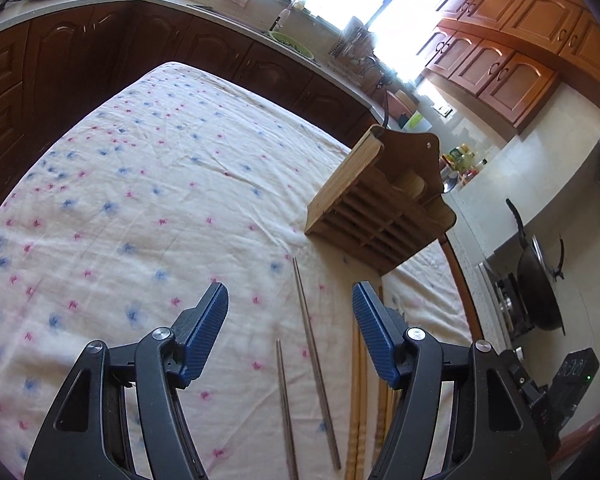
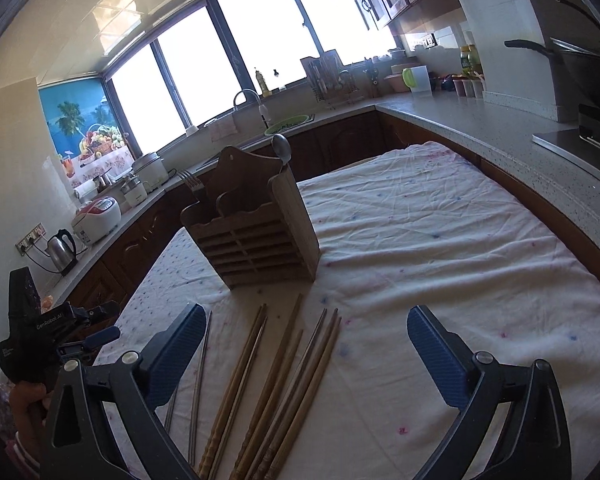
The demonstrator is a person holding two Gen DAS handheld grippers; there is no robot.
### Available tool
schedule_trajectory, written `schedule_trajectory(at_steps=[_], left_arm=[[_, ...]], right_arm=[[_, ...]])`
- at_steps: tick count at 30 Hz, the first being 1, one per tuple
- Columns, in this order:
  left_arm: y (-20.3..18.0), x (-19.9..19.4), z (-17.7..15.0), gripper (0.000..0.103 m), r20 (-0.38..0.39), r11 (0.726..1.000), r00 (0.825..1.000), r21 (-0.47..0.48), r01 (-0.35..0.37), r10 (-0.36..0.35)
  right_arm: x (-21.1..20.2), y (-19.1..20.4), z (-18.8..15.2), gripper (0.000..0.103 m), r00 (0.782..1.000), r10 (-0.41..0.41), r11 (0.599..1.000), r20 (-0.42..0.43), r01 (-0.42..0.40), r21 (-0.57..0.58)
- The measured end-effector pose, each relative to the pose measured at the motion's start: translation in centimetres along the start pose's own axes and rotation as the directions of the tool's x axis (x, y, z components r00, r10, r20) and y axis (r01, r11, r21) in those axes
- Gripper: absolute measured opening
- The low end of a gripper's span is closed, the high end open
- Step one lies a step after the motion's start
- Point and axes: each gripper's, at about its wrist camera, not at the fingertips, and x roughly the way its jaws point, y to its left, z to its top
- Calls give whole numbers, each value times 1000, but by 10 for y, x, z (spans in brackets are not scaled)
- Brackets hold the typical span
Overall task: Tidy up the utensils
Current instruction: 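Grasp a metal chopstick with the left tool while the right tool grasps a wooden chopstick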
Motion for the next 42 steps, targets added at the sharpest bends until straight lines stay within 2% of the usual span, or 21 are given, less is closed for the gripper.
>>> schedule_trajectory(at_steps=[9,16,19,22,24,27,33,34,36,42], left_arm=[[-5,4,-22,66,-57,997,997,50,-52,55],[-13,11,-17,66,-72,994,994,79,-78,83],[-17,20,-12,65,-91,992,992,88,-85,93],[-22,30,-7,64,-105,989,989,112,-95,107],[-27,35,-3,62,-101,987,988,126,-104,117],[-34,47,2,54,-121,984,986,150,-96,114],[-44,84,8,42,-191,975,973,199,-93,132],[-44,91,9,35,-206,975,969,201,-92,134],[-44,104,11,29,-232,975,963,202,-90,137],[-47,132,13,24,-275,965,946,239,-106,172]], right_arm=[[4,5,-29,102,997,13,1000,-77,-14,-20],[13,11,-28,101,995,20,999,-98,-23,-28],[20,14,-25,97,994,23,999,-108,-27,-36],[28,15,-21,84,993,8,999,-117,-13,-43],[35,13,-18,71,992,1,999,-125,-6,-38],[46,10,-12,59,990,4,1000,-142,-8,-22],[76,11,-2,48,983,-10,999,-182,3,-38],[83,11,-1,47,982,-11,999,-191,3,-42],[98,12,0,40,977,-15,999,-214,3,-52],[142,16,-5,31,951,-42,996,-306,16,-87]])
